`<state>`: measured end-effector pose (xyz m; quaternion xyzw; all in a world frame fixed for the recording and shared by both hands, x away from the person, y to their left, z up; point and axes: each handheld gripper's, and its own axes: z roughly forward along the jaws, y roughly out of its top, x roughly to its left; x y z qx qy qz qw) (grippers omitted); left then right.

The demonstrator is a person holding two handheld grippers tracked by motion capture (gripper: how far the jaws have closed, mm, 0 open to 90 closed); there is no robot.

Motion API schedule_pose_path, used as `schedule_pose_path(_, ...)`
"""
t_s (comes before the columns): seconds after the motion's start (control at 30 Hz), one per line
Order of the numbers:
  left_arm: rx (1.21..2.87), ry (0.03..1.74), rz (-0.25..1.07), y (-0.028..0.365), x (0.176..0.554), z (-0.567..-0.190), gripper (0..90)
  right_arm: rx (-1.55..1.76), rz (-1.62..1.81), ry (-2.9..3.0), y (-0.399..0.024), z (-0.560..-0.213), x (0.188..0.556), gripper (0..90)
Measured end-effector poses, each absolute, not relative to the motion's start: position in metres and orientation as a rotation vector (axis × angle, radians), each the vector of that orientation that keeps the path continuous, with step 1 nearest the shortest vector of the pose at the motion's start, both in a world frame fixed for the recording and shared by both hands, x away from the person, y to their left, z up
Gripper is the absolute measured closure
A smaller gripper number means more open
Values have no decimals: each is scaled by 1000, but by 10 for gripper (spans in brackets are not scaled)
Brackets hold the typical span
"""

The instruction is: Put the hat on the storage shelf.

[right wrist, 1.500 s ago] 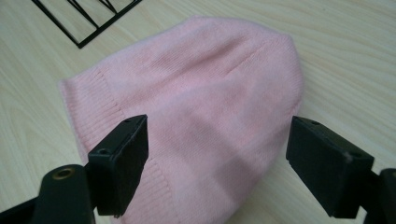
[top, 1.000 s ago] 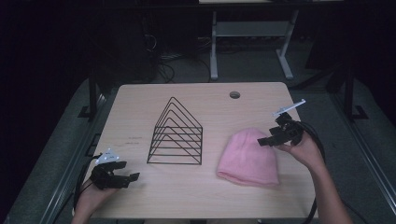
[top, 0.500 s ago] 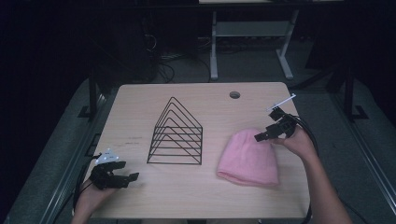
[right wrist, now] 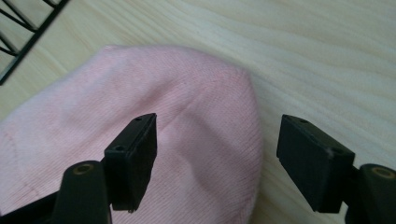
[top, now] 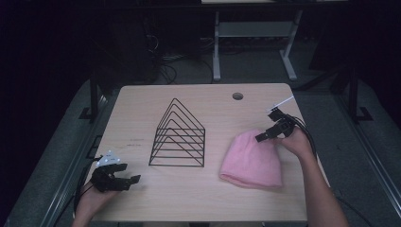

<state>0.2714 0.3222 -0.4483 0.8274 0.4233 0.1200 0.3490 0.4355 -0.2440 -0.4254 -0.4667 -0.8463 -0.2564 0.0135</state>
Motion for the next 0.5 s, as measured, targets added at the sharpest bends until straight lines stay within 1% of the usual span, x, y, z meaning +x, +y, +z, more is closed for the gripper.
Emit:
schedule_pose_path(0.1, 2148, 1096, 310, 322, 271, -448, 226, -1445, -780, -2642, -243, -429, 437, 334)
schedule_pose_path(0.17, 2147, 1097, 306, 322, 271, -448, 226, -1429, -766, -2654, -243, -431, 439, 404)
schedule_pose_path(0.23, 2148, 1096, 309, 322, 272, -448, 226, -1422, -753, -2657, -242, -433, 440, 438)
schedule_pose_path(0.27, 2149, 1098, 306, 322, 272, -448, 226, -1403, -753, -2650, -242, -435, 441, 496)
schedule_pose_path(0.33, 2146, 1103, 304, 323, 272, -449, 226, -1403, -748, -2648, -242, -436, 441, 507)
schedule_pose_path(0.47, 2145, 1101, 302, 323, 272, -449, 226, -1401, -735, -2623, -241, -439, 443, 604)
schedule_pose_path(0.5, 2148, 1096, 302, 322, 272, -448, 226, -1398, -735, -2618, -241, -439, 443, 611)
